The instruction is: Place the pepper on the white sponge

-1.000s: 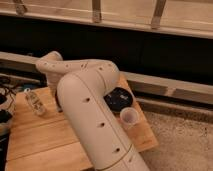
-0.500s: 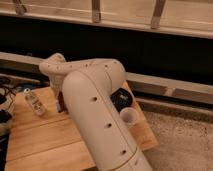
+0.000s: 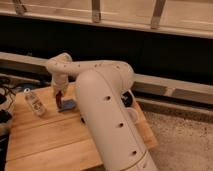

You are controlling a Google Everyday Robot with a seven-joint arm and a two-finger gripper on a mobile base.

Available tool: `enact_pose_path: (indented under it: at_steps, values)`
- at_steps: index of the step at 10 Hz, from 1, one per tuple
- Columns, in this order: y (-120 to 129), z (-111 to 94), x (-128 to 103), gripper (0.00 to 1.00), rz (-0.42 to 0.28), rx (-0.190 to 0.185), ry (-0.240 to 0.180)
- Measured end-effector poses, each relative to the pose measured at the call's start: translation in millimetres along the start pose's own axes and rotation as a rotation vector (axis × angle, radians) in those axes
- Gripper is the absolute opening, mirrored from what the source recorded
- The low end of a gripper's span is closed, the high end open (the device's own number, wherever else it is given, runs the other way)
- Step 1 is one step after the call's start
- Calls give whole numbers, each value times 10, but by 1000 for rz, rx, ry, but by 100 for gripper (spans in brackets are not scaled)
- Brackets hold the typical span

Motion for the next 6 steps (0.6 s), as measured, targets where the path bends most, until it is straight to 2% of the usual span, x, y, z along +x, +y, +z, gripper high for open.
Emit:
enact_pose_path:
  at_steps: [4, 6]
  values:
    - [-53, -54, -25, 0, 36, -26, -30]
    - [-111, 54, 22, 0, 24, 8, -15]
